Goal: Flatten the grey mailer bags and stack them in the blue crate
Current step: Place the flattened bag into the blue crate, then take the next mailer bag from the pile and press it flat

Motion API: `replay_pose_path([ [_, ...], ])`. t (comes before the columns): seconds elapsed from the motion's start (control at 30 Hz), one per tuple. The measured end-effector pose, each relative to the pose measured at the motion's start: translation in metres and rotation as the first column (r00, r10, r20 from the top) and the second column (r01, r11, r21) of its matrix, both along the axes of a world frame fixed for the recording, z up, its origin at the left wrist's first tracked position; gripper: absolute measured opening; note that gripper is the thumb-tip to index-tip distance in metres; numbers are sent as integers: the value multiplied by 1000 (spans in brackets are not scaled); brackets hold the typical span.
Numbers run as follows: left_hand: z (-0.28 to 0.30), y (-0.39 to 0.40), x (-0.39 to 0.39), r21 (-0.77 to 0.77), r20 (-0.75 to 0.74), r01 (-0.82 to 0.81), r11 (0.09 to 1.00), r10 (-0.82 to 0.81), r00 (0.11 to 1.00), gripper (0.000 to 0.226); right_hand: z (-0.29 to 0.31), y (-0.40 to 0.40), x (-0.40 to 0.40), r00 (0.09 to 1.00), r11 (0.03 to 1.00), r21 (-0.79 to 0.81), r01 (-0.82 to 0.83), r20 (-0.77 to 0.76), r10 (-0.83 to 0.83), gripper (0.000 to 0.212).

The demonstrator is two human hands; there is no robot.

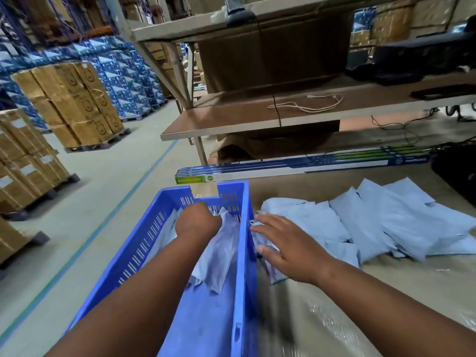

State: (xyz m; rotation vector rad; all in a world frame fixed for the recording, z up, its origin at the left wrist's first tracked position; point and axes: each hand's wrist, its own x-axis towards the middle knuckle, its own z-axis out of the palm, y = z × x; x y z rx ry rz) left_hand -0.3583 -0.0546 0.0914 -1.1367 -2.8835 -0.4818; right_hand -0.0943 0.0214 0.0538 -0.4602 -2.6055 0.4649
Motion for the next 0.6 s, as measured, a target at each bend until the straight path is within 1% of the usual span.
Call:
replay_pose_path([
  [0.1,24,15,32,67,-51,95,993,-92,994,28,-23,35,32,970,972,34,231,75,-233,60],
  [0.2,37,38,78,111,-42,190,975,-186,982,25,-55,67,68,880,903,42,427,210,-426,66],
  [0.3,33,61,132,85,-57,287,954,-283,957,25,-82,78,97,826,883,56,465,330,-456,75],
  [0.37,22,72,162,9,-128,374,927,-370,920,26,-90,74,110,819,893,83,443,369,-441,73],
  [0.4,13,74,174,-47,-177,440,897,-441,880,31,-92,72,116,822,899,90,429,373,-430,71],
  [0.43,3,74,185,-108,-212,526,844,-536,817,37,-91,69,123,829,906,81,416,376,-415,69],
  [0.47,-9,73,194,-180,-221,616,767,-641,735,45,-90,65,130,835,912,60,406,381,-397,69],
  [0.53,-37,66,211,-299,-176,748,592,-805,566,61,-89,59,145,855,929,14,371,384,-347,69],
  [0.57,-52,62,219,-324,-154,783,531,-846,510,66,-90,58,154,870,941,-13,338,386,-307,68],
  [0.6,-66,56,227,-327,-133,803,498,-866,483,70,-92,56,163,884,952,-47,303,388,-262,69],
])
